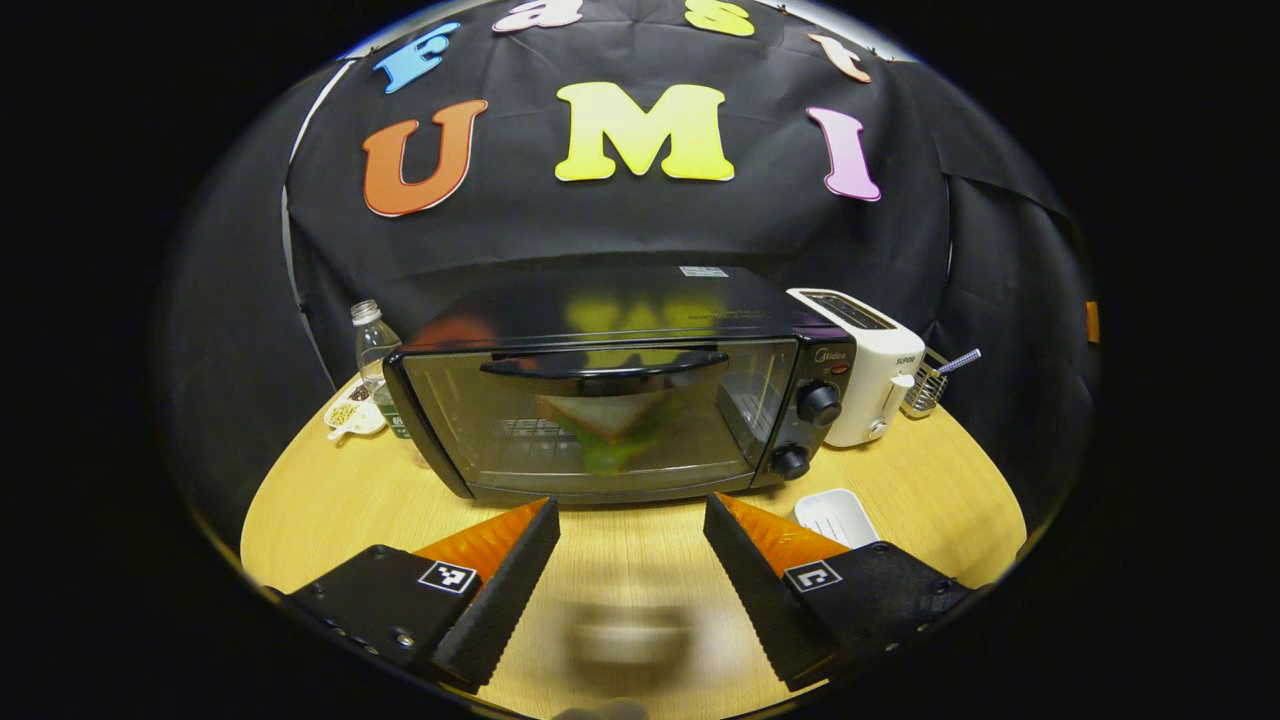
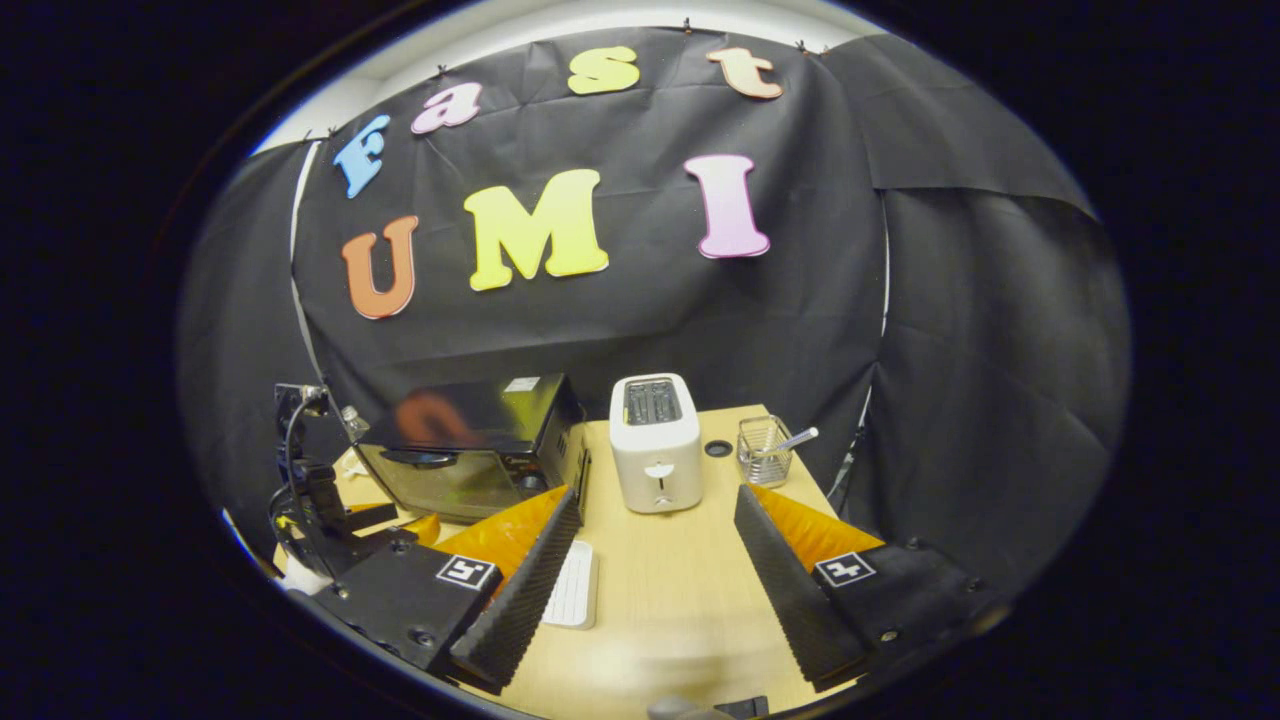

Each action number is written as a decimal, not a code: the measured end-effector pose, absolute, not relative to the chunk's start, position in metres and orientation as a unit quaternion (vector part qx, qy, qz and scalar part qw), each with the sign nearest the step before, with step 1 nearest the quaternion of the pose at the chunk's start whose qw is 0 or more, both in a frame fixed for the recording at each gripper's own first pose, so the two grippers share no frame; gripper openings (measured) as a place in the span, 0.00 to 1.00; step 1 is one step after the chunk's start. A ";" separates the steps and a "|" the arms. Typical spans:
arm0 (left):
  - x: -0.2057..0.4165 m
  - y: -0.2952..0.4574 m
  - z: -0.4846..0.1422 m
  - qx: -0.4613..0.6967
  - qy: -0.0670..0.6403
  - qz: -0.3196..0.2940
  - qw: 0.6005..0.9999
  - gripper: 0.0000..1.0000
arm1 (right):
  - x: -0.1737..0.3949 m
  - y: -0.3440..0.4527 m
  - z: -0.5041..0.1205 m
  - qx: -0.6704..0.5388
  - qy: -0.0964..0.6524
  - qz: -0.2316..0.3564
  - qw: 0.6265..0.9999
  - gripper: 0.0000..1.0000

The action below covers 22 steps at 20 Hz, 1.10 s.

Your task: Open the electric oven with the left hand, put the food in, and close the electric oven.

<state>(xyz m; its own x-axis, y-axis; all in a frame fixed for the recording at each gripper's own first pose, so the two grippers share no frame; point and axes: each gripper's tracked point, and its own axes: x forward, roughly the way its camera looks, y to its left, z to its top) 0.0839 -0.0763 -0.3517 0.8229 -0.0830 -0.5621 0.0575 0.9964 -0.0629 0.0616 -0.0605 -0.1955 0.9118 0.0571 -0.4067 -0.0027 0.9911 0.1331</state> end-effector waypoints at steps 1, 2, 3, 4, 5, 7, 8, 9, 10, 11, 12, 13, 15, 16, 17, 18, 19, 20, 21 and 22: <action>0.083 -0.075 -0.350 -0.020 0.294 -0.036 0.955 0.96 | 0.061 -0.059 -0.194 0.064 0.208 0.018 0.976 1.00; 0.081 -0.074 -0.349 -0.017 0.294 -0.034 0.955 0.96 | 0.060 -0.056 -0.193 0.063 0.208 0.021 0.976 1.00; 0.078 -0.072 -0.346 -0.015 0.293 -0.032 0.956 0.96 | 0.059 -0.054 -0.192 0.060 0.207 0.024 0.976 1.00; 0.076 -0.071 -0.341 -0.016 0.289 -0.031 0.957 0.96 | 0.058 -0.051 -0.188 0.057 0.203 0.028 0.977 1.00; 0.073 -0.070 -0.333 -0.018 0.281 -0.029 0.959 0.96 | 0.057 -0.049 -0.184 0.054 0.198 0.033 0.978 1.00; 0.063 -0.065 -0.317 -0.015 0.265 -0.025 0.964 0.96 | 0.056 -0.044 -0.179 0.044 0.192 0.041 0.980 1.00; 0.056 -0.063 -0.309 -0.011 0.262 -0.022 0.965 0.96 | 0.056 -0.041 -0.176 0.041 0.187 0.046 0.980 1.00; 0.048 -0.063 -0.298 -0.010 0.253 -0.022 0.967 0.96 | 0.055 -0.036 -0.171 0.038 0.182 0.051 0.981 1.00; 0.042 -0.062 -0.281 -0.008 0.240 -0.020 0.970 0.96 | 0.053 -0.034 -0.166 0.036 0.175 0.055 0.982 0.91; 0.036 -0.061 -0.264 -0.006 0.225 -0.019 0.974 0.96 | 0.051 -0.032 -0.160 0.034 0.168 0.060 0.983 0.91; 0.028 -0.059 -0.246 -0.007 0.210 -0.019 0.978 0.95 | 0.050 -0.029 -0.155 0.033 0.162 0.064 0.984 1.00; 0.022 -0.059 -0.226 -0.009 0.192 -0.020 0.981 0.95 | 0.047 -0.026 -0.151 0.032 0.157 0.069 0.985 1.00; 0.011 -0.057 -0.187 -0.017 0.160 -0.018 0.987 0.95 | 0.044 -0.022 -0.140 0.035 0.148 0.077 0.985 1.00; 0.005 -0.051 -0.163 -0.020 0.141 -0.014 0.990 0.95 | 0.041 -0.020 -0.134 0.035 0.144 0.079 0.986 1.00; 0.000 -0.046 -0.142 -0.022 0.122 -0.008 0.992 0.95 | 0.038 -0.021 -0.128 0.035 0.136 0.079 0.987 1.00; -0.003 -0.042 -0.124 -0.024 0.105 -0.005 0.994 0.95 | 0.036 -0.021 -0.121 0.034 0.128 0.077 0.988 1.00; -0.006 -0.039 -0.106 -0.025 0.089 -0.002 0.996 0.95 | 0.035 -0.022 -0.113 0.032 0.119 0.076 0.990 0.90; -0.009 -0.036 -0.091 -0.024 0.076 0.002 0.997 0.95 | 0.035 -0.023 -0.109 0.029 0.115 0.073 0.990 0.91; -0.011 -0.034 -0.077 -0.022 0.063 0.003 0.998 0.95 | 0.033 -0.022 -0.104 0.027 0.111 0.073 0.991 1.00; -0.011 -0.036 -0.064 -0.022 0.052 0.001 0.998 0.95 | 0.032 -0.024 -0.098 0.026 0.107 0.070 0.991 1.00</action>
<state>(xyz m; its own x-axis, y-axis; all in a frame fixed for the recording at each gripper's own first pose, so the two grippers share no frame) -0.0113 -0.0359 -0.0639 0.9945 -0.0010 -0.1046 -0.0037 0.9990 -0.0443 0.0317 -0.0241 -0.0982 0.9674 0.1442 -0.2082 -0.1329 0.9888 0.0672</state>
